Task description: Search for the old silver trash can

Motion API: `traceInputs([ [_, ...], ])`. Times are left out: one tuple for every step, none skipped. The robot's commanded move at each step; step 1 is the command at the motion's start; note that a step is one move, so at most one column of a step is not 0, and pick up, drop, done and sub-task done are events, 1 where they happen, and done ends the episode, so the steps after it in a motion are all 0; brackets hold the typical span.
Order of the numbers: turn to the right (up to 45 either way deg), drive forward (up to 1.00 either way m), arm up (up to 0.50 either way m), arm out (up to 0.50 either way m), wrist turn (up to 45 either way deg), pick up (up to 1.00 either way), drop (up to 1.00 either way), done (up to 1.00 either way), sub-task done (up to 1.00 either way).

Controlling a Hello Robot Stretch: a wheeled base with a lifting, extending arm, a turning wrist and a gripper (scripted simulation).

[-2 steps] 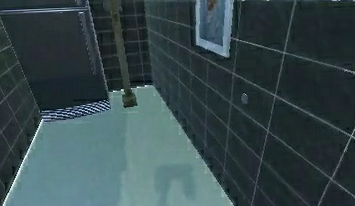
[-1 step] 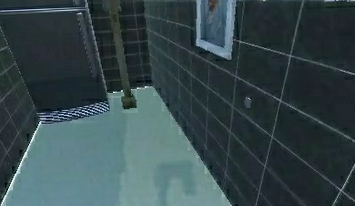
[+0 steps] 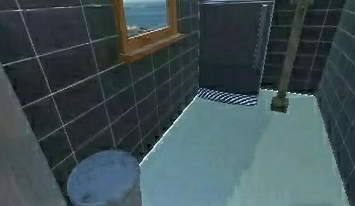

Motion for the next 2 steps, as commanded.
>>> traceInputs([
  [-24.0,0.00,0.00,0.00,0.0,0.00,0.00,0.00,0.00],
  [0.0,0.00,0.00,0.00,0.0,0.00,0.00,1.00,0.00],
])
